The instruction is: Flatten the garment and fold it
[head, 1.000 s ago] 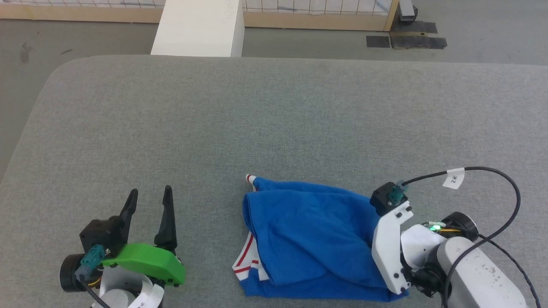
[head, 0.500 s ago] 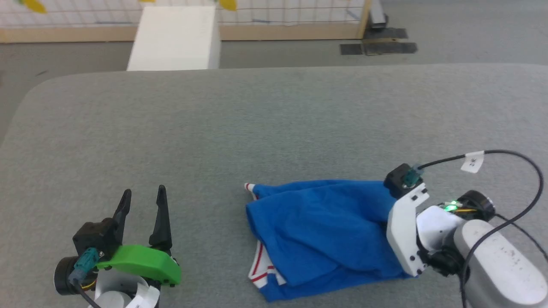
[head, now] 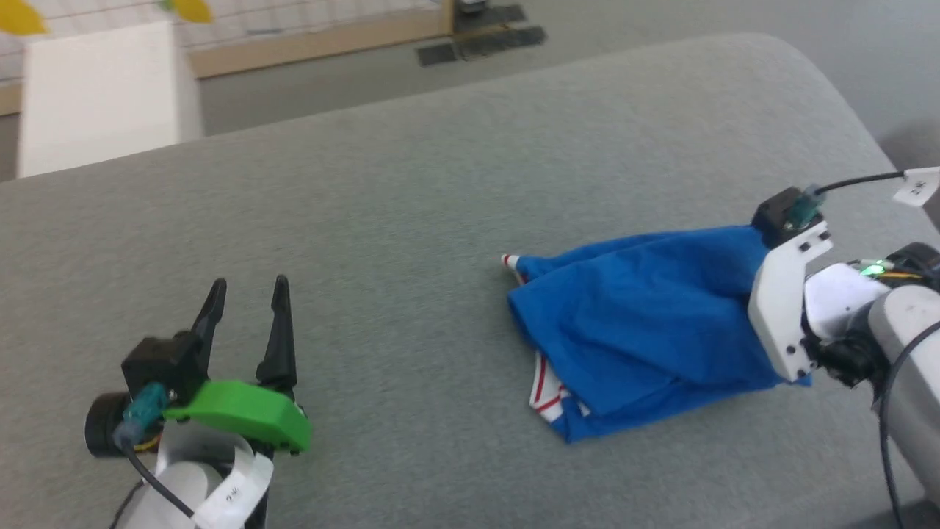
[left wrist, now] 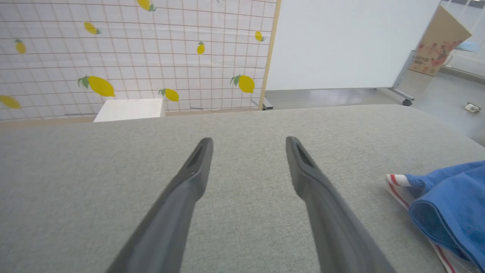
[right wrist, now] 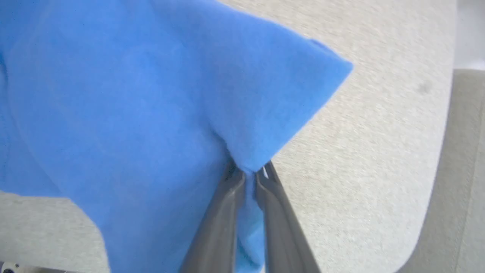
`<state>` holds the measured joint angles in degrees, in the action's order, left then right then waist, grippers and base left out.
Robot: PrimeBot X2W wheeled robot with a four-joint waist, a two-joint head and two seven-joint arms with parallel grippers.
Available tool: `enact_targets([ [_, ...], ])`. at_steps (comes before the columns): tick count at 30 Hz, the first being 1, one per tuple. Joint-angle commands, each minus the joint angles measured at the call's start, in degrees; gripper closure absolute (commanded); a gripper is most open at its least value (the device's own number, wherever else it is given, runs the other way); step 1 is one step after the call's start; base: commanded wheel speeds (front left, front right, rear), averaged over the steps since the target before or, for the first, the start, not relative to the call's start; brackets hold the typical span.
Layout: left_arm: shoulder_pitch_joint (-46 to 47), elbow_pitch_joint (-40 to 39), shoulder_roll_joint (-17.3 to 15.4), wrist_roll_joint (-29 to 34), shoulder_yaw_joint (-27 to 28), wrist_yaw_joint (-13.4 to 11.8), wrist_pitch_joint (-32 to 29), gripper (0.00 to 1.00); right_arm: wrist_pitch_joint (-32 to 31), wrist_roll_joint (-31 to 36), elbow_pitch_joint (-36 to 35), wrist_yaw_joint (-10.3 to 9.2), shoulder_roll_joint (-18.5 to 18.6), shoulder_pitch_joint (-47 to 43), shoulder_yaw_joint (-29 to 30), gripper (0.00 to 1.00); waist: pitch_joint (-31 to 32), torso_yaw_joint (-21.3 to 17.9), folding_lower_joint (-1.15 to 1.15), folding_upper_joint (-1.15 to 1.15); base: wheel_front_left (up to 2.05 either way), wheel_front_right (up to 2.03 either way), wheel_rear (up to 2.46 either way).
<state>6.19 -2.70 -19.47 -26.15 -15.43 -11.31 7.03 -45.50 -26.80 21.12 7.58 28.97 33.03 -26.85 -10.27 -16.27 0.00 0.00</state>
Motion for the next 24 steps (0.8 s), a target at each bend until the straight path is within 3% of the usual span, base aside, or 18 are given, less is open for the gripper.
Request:
enact_targets([
  [1, 1.5, -0.6, -0.8, 1.0, 0.0, -0.3, -0.5, 0.0, 0.9, -0.2, 1.1, -0.09, 0.2, 1.6, 0.5, 1.0, -6.2, -7.5, 0.0, 0.0, 0.0, 0.0, 0.0],
  [7, 4.8, -4.0, -2.8, 3.1, -0.5, -1.1, -3.8, 0.0, 4.3, -0.5, 6.6, -0.09, 1.6, 5.7, 3.2, 1.0, -12.4, -9.1, 0.0, 0.0, 0.0, 0.0, 0.0],
  [17, 8.2, -13.6, -7.5, 7.9, 0.2, -4.0, -11.1, 0.0, 11.1, 2.1, 17.1, -0.09, 6.7, 13.7, 11.0, 1.0, -24.1, -5.7, 0.0, 0.0, 0.0, 0.0, 0.0],
  [24, 7.1, -20.3, -10.4, 10.1, 2.2, -6.6, -14.8, 0.0, 15.4, 4.1, 26.2, -0.09, 6.9, 19.1, 15.5, 1.0, -28.1, -5.3, 0.0, 0.0, 0.0, 0.0, 0.0],
])
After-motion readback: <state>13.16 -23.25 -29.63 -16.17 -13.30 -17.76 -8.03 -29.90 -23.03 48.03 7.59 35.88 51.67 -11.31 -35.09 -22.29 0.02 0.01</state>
